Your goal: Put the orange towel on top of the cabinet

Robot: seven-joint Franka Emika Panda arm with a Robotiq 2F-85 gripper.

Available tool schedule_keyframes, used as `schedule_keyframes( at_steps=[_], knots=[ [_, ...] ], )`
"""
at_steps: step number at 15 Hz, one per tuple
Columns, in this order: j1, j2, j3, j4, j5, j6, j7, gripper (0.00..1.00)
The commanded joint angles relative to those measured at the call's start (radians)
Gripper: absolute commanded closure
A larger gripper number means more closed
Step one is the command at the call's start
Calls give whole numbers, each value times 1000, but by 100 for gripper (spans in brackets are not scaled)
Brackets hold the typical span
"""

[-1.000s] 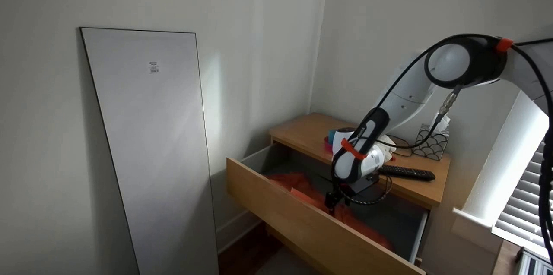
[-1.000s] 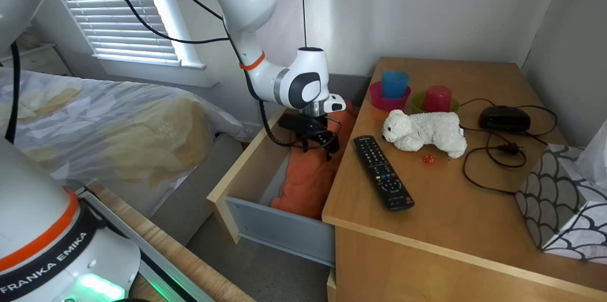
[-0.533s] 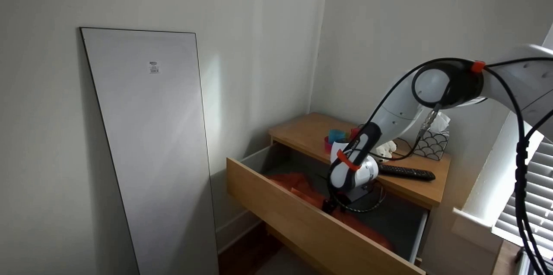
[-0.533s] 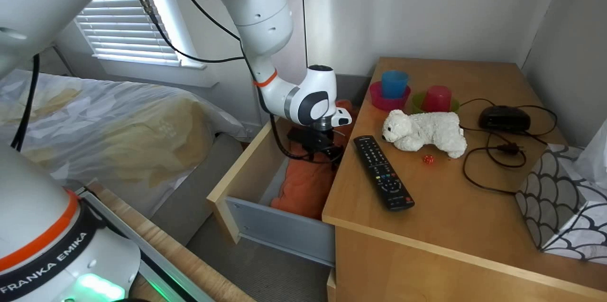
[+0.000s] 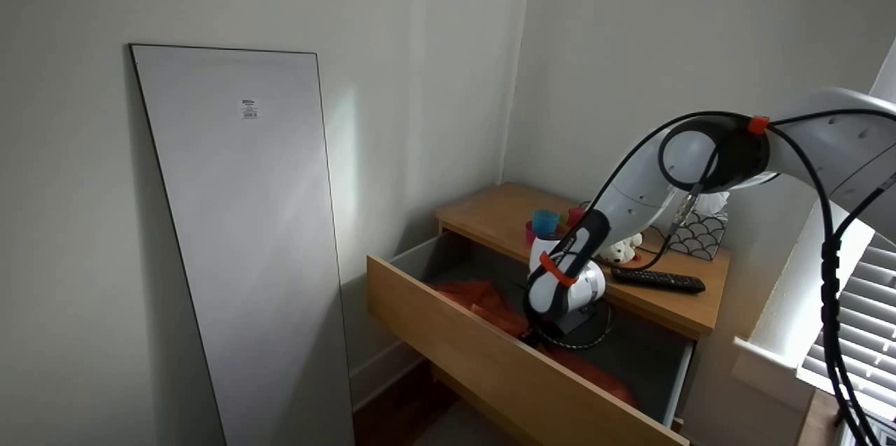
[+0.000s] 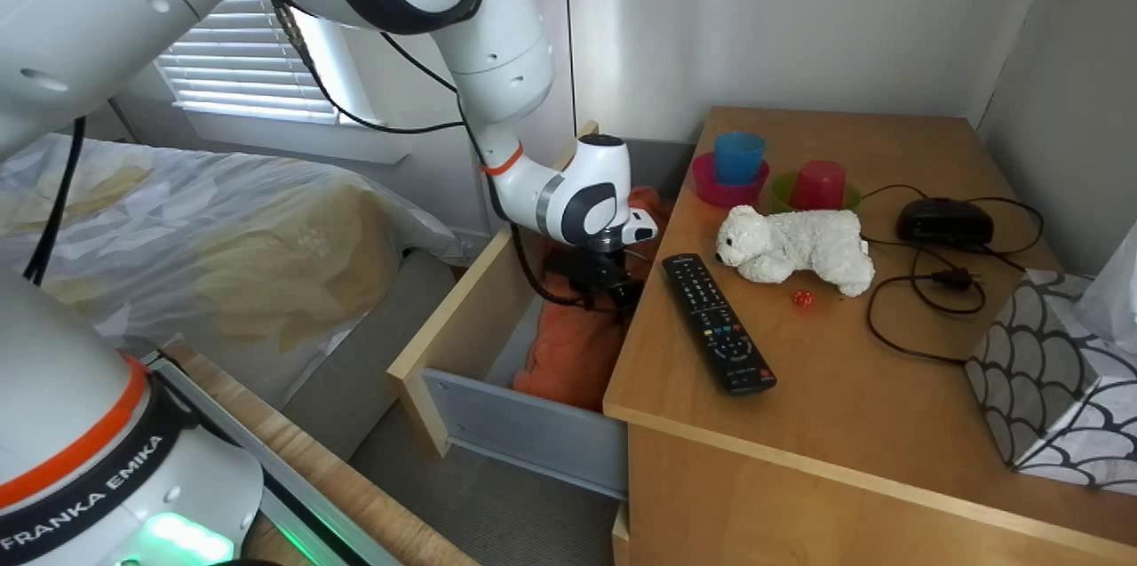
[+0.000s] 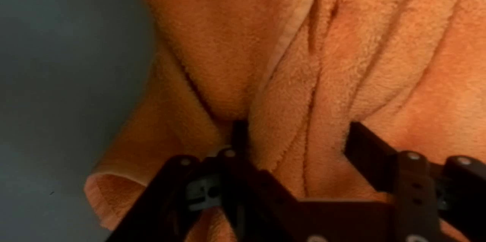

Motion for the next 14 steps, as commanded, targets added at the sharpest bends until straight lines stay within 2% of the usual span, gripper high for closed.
schedule_keyframes(
  at_steps=[1,6,7,11,14],
  knots=[
    [16,23,5,15,2,14,-20,63],
    [23,-22,18,-5,10,13,-17,97],
    [20,-38,29,-13,14,15,-20,94],
    [10,-155,96,-88,26,52,-33,94],
    [16,-277,140,-165,25,170,-32,94]
  ],
)
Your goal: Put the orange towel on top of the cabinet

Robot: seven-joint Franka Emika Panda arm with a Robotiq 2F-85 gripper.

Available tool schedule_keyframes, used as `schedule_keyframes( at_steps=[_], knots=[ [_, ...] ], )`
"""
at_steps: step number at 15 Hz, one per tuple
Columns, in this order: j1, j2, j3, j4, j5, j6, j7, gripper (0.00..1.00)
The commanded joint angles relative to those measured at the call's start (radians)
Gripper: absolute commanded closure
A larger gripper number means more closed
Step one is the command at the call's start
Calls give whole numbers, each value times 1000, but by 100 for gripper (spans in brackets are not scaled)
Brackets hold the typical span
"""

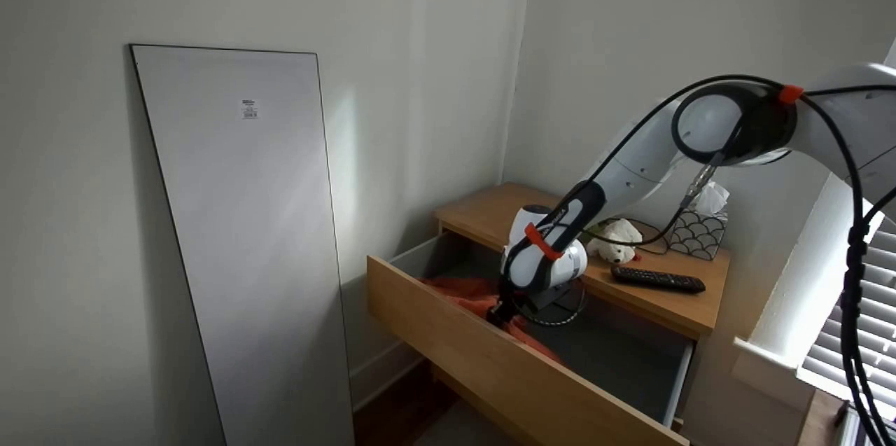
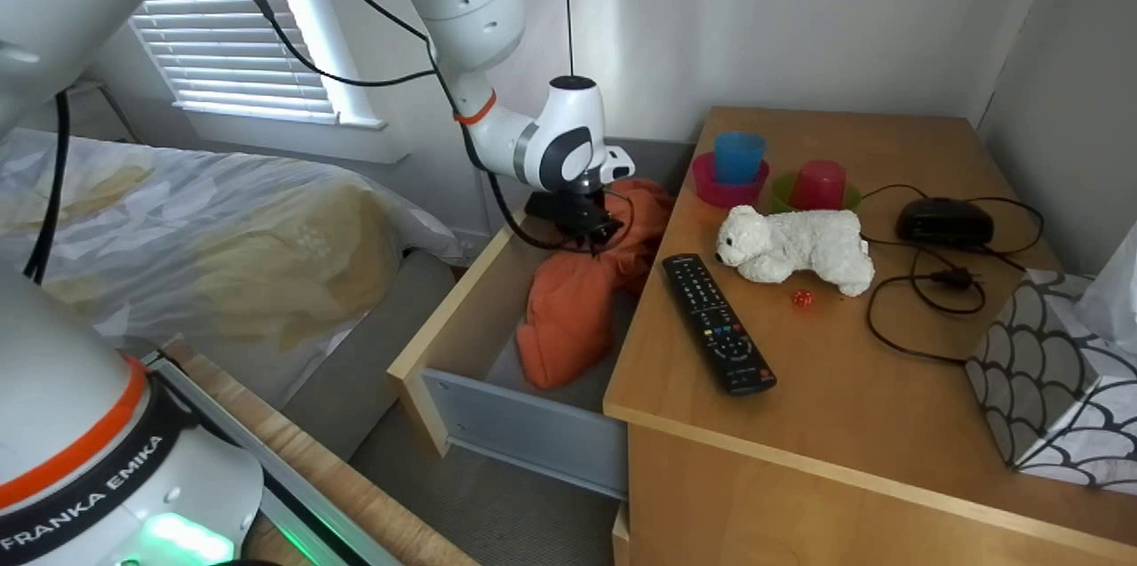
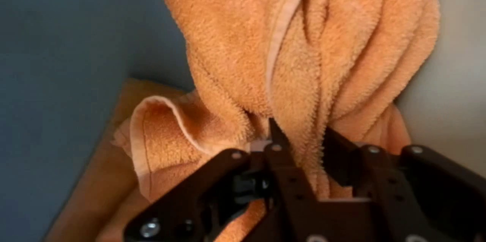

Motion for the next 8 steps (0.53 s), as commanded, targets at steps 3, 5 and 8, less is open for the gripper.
schedule_keyframes(
  at_steps=[3,5,8],
  knots=[
    [-20,-234,105,-137,33,206,-17,94],
    [-46,-279,159,-126,45,260,-18,94],
    [-89,-315,245,-84,54,354,-13,94]
  ],
)
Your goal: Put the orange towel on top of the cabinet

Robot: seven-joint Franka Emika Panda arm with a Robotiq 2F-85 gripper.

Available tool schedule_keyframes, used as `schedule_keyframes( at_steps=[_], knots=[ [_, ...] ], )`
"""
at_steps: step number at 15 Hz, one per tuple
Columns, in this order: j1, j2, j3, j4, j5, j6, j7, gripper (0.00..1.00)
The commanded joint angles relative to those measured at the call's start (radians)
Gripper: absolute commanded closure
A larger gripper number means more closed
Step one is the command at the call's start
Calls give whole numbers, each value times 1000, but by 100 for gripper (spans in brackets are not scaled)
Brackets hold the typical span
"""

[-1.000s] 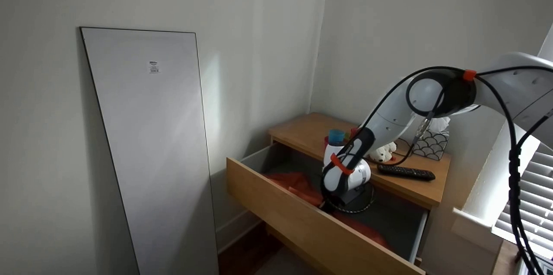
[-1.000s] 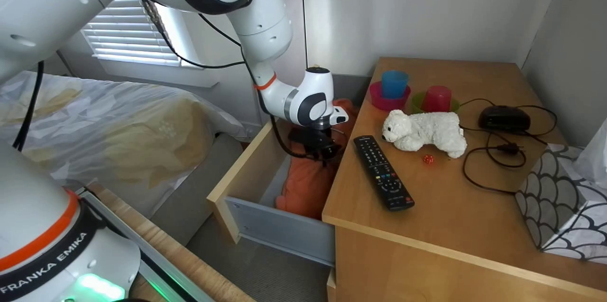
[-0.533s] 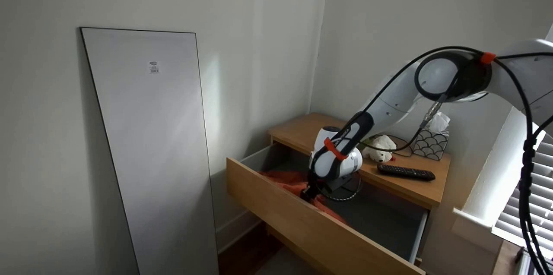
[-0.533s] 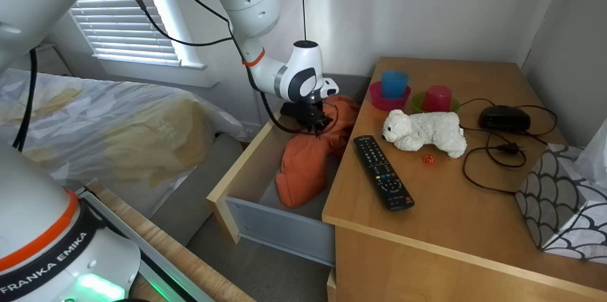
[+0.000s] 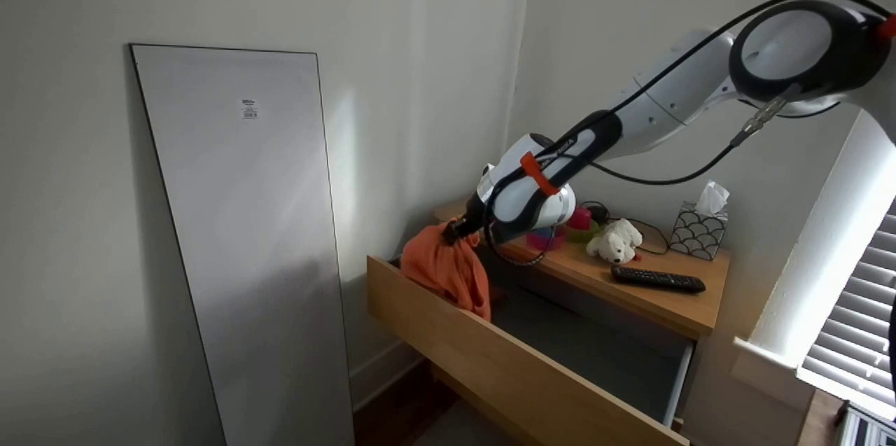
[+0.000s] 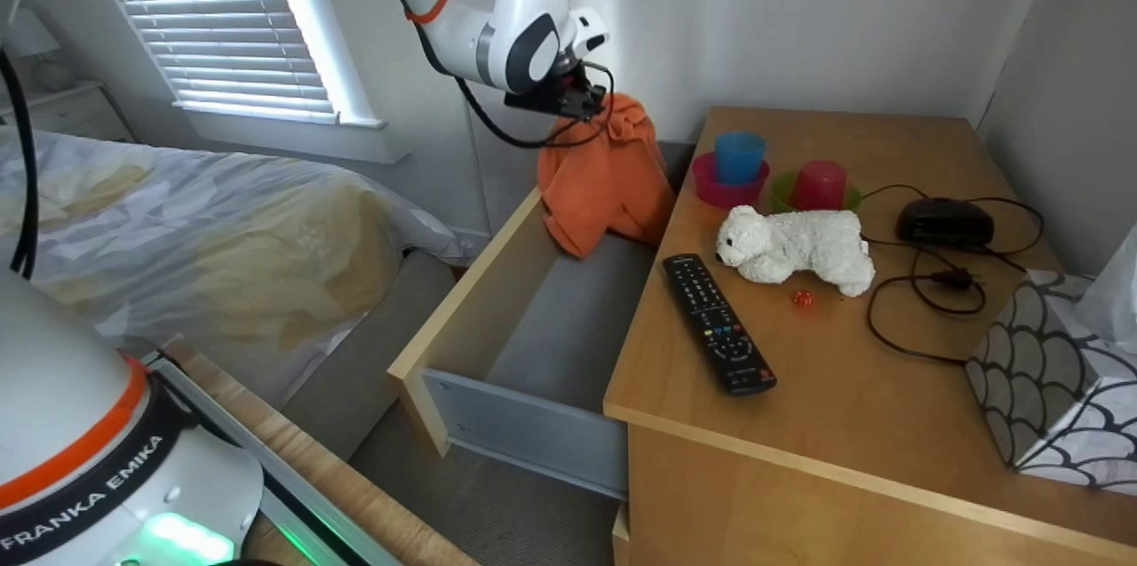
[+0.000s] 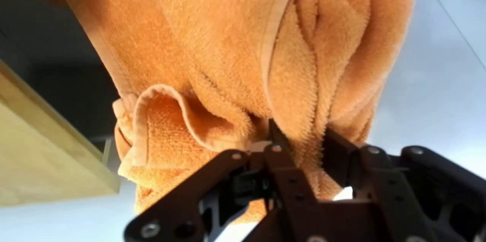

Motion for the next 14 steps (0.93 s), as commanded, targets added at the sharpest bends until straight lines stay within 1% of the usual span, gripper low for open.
schedule_keyframes(
  at_steps=[1,5,8,11,14],
  knots=[
    [-70,-61,112,11,22,109,-2,94],
    [-96,-73,161,89,15,244,30,94],
    [-105,-67,159,173,24,321,63,94],
    [-126,-65,148,251,46,367,110,94],
    [-146,-57,121,338,86,400,138,94]
  ],
)
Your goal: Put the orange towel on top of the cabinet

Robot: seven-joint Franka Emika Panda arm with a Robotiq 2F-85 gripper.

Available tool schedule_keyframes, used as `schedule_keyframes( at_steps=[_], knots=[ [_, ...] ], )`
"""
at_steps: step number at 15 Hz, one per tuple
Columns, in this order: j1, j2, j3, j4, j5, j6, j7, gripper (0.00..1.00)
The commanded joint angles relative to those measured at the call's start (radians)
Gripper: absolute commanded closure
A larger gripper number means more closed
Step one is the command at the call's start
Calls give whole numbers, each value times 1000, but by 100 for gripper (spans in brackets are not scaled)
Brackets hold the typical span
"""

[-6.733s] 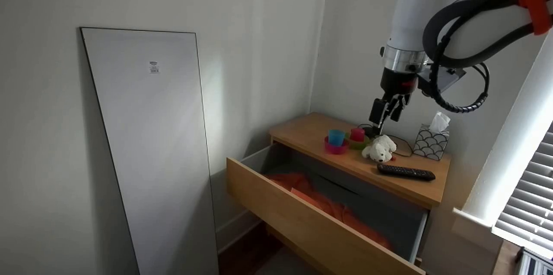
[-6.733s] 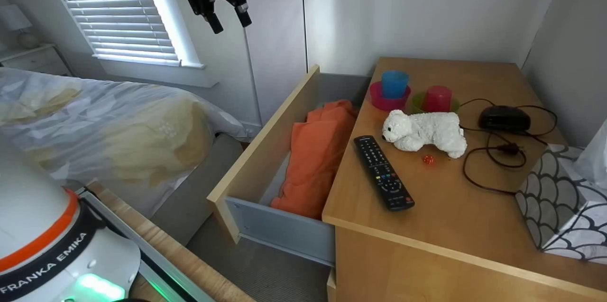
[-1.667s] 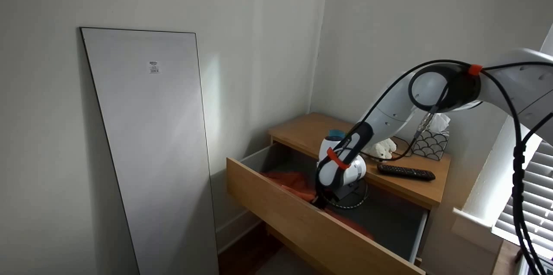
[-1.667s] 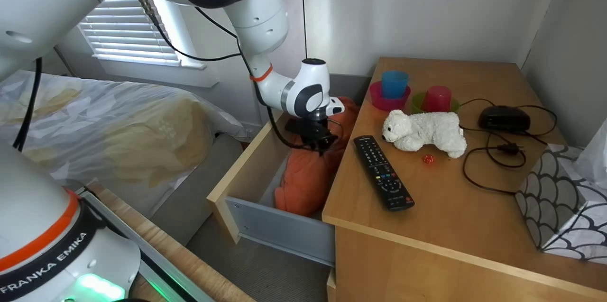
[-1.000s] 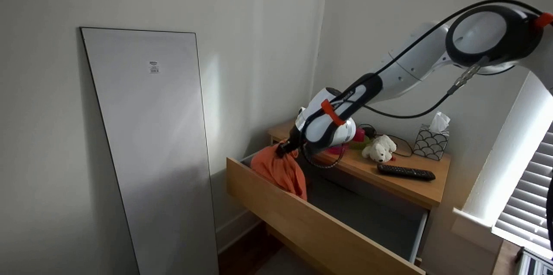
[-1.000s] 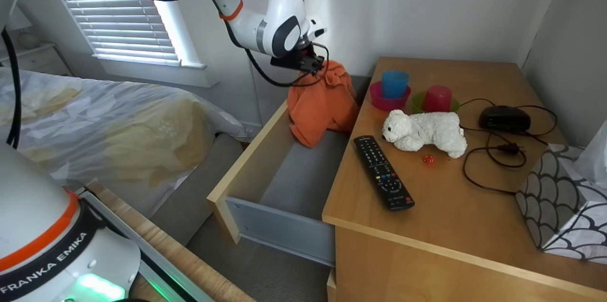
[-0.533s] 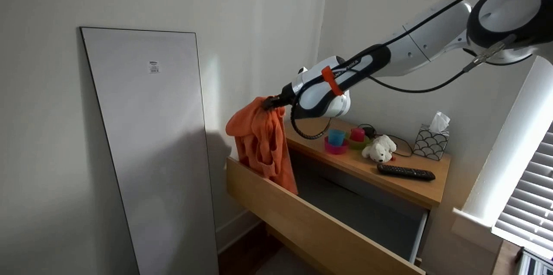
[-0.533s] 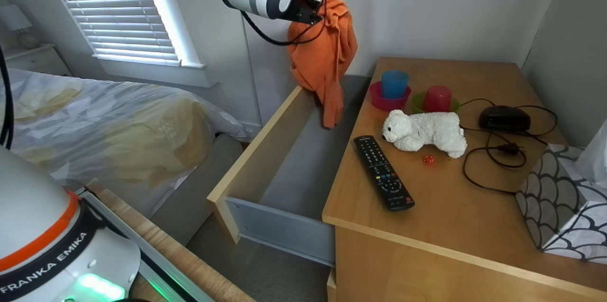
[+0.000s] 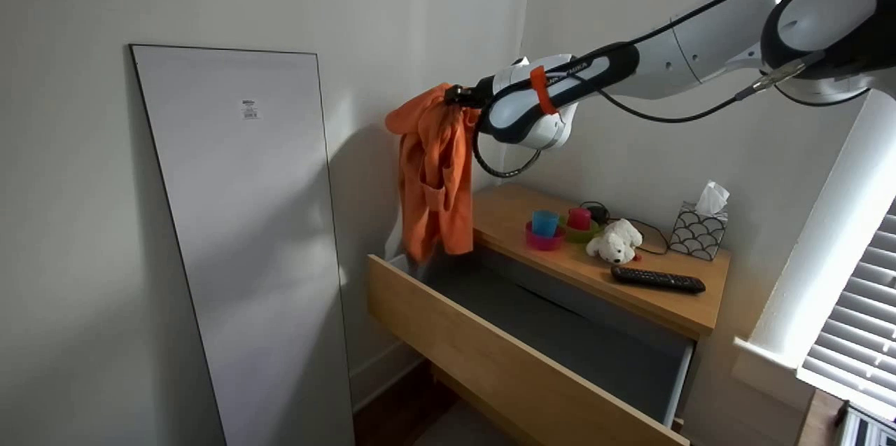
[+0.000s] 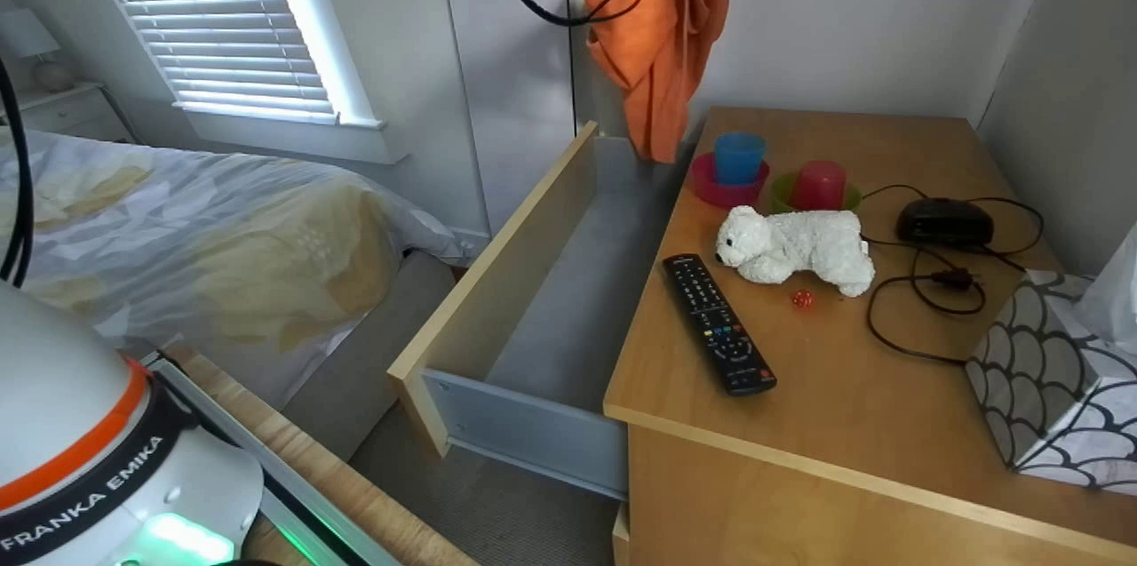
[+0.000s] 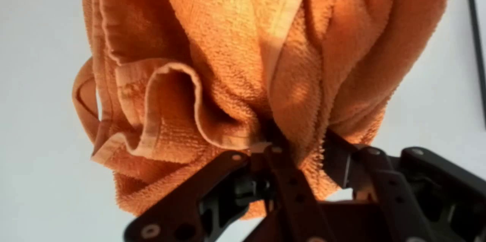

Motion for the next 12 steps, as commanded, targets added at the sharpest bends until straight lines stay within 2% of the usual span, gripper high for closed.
schedule_keyframes(
  at_steps=[1,4,5,8,12],
  knots=[
    [-17,18,-32,107,65,57,40,94],
    [2,20,-126,172,178,76,49,94],
    [37,17,-214,192,170,76,122,94],
    [55,57,-324,264,216,79,156,94],
    [75,143,-411,345,287,47,146,94]
  ],
)
